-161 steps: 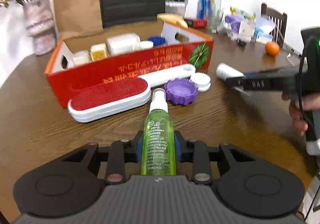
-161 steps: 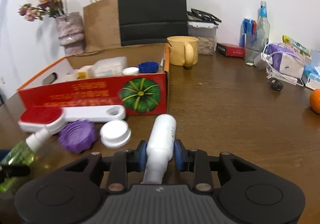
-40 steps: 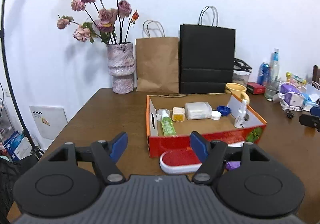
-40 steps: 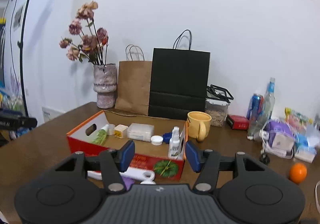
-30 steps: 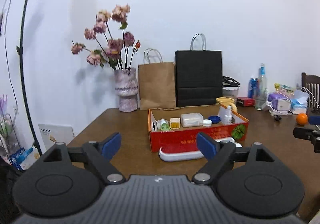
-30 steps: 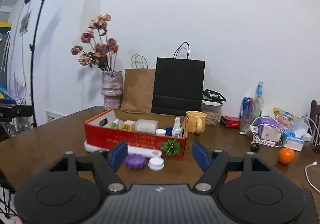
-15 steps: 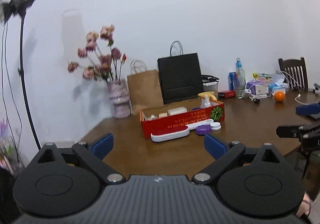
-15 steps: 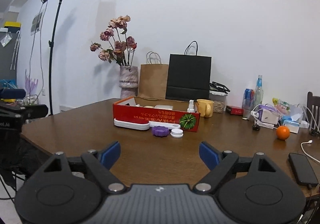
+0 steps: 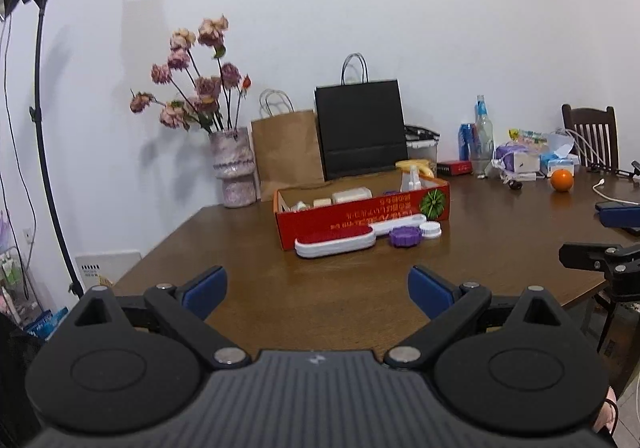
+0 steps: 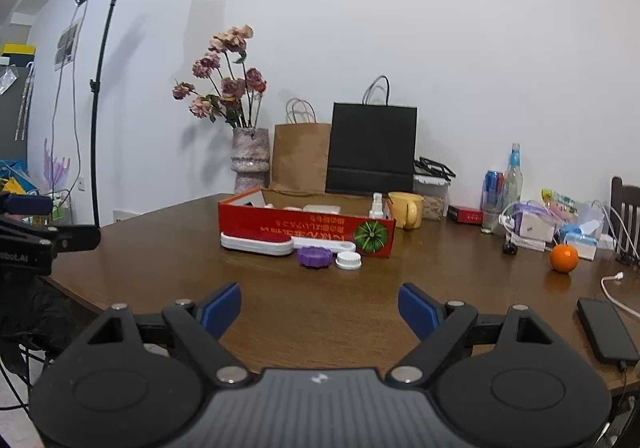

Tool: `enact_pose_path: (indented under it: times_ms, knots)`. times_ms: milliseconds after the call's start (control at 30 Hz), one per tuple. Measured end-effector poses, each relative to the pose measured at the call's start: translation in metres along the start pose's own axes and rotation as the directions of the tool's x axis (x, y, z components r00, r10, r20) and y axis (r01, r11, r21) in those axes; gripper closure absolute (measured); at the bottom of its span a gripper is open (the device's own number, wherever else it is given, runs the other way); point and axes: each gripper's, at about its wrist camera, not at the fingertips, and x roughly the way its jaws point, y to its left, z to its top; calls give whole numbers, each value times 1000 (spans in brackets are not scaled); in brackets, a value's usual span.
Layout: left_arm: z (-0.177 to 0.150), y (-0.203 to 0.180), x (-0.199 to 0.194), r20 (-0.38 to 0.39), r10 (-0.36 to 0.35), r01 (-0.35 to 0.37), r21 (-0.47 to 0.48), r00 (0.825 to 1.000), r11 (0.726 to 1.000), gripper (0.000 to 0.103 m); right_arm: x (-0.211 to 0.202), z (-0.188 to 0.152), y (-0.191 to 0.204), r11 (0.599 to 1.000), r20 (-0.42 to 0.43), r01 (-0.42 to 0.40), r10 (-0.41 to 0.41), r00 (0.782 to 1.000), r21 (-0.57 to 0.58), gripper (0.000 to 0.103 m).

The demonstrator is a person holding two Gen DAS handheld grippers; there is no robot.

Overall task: Organize rigid objects
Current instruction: 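Withdraw both open tools from the box back toward the table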

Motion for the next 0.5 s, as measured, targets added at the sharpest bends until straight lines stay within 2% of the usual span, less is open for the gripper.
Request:
enact_pose_path:
  times_ms: [167, 367, 500]
  knots:
    - [2, -9, 26, -40, -25, 24, -17, 999, 1000, 4, 24, -6, -10, 1000, -43, 0, 2, 999, 25, 18]
    - [12, -27, 76, -74, -73, 70, -48, 995, 996, 4, 63, 7, -29, 1000, -69, -3, 3, 998, 0, 18]
    - [22, -36, 131, -148, -152, 141, -85, 977, 986, 4, 103, 19, -53, 1000, -143, 6, -3, 990, 24, 20]
